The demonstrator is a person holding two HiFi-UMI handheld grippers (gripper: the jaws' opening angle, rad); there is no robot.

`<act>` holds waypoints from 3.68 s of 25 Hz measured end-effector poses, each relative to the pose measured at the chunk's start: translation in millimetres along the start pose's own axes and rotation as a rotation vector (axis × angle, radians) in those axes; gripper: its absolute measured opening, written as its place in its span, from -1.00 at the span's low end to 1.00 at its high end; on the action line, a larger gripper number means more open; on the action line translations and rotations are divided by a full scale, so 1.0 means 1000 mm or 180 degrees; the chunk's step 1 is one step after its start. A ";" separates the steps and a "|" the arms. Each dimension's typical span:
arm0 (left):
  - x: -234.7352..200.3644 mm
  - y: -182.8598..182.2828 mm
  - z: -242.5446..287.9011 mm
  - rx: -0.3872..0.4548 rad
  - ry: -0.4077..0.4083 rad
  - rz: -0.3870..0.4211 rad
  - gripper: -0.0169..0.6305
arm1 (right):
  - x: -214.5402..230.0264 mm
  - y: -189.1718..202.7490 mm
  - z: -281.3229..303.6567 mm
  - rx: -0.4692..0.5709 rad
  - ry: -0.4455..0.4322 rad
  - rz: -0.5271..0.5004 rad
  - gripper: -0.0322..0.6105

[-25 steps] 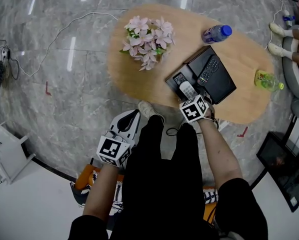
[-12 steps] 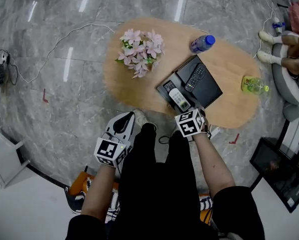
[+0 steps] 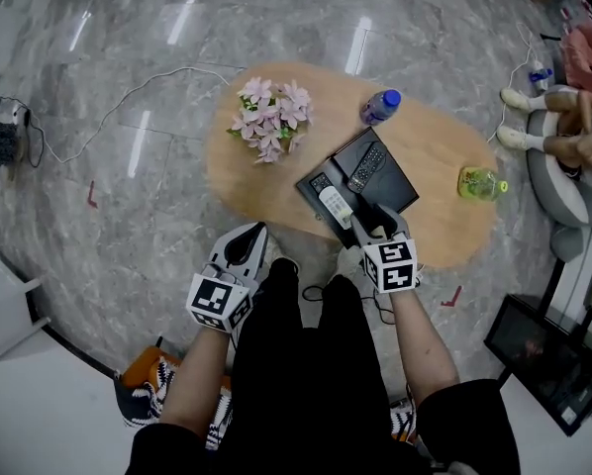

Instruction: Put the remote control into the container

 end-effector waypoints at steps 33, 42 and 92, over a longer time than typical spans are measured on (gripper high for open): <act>0.075 -0.064 0.038 0.0106 0.0478 0.0355 -0.93 | 0.055 -0.026 -0.150 0.0800 0.0550 0.0409 -0.86; 0.054 -0.073 0.086 -0.0112 0.0902 0.0779 -0.92 | 0.045 -0.033 -0.144 0.1067 0.0911 0.0675 -0.86; 0.085 0.089 0.358 -0.2362 0.0194 0.0570 -0.23 | 0.237 0.055 -0.147 0.0383 0.0738 0.1350 -0.86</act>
Point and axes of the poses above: the fingertips, and each gripper's own axes: z forward along the fingers, x to its right, y out of its underside, the point moved 4 cm from there along -z, backward along the fingers, and after that the axes turned 12 degrees about z, right-handed, at the moved point
